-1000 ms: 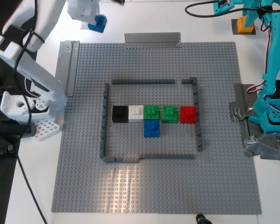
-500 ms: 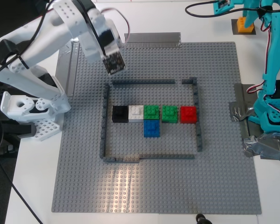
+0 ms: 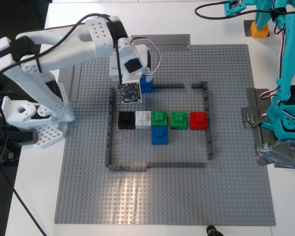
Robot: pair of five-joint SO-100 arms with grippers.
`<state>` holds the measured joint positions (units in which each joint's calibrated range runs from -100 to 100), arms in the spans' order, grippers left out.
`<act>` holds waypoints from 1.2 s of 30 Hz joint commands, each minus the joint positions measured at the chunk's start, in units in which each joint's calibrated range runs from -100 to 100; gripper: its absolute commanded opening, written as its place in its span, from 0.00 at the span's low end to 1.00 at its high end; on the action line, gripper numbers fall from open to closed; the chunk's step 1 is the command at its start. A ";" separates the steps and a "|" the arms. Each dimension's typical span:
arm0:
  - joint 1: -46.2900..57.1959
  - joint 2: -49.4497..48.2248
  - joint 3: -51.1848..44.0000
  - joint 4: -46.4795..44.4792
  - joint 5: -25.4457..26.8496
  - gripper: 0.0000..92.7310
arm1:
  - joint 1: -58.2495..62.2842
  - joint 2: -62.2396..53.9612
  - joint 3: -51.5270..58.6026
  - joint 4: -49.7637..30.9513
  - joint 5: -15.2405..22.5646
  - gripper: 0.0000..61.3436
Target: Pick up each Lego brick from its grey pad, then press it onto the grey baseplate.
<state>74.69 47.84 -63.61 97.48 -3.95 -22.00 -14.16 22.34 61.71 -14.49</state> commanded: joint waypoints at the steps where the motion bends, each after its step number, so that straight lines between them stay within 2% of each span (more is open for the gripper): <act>1: 1.95 -0.03 -0.09 -1.71 0.36 0.10 | 2.59 2.75 -8.66 -1.17 0.64 0.00; 11: 2.02 -0.12 -0.36 -1.22 0.26 0.09 | 5.93 8.58 -14.53 -0.35 2.89 0.00; 15: 2.31 -0.12 -0.81 -1.55 0.50 0.00 | 7.02 9.53 -14.89 0.05 3.82 0.00; 18: 2.24 -0.20 -0.90 -1.38 1.97 0.00 | 7.96 9.96 -14.98 0.05 4.21 0.00; 25: 2.31 -0.55 -1.00 -1.22 1.77 0.00 | 9.78 10.13 -15.07 1.60 5.33 0.00; 31: 1.44 -5.44 -1.00 -0.49 1.72 0.00 | 11.08 9.53 -14.80 1.76 6.50 0.00; 36: -0.08 -13.34 -1.00 2.52 1.87 0.00 | 11.81 8.75 -13.27 0.62 7.14 0.00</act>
<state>75.73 44.04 -63.32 98.00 -2.38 -10.82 -3.02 12.38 63.23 -7.79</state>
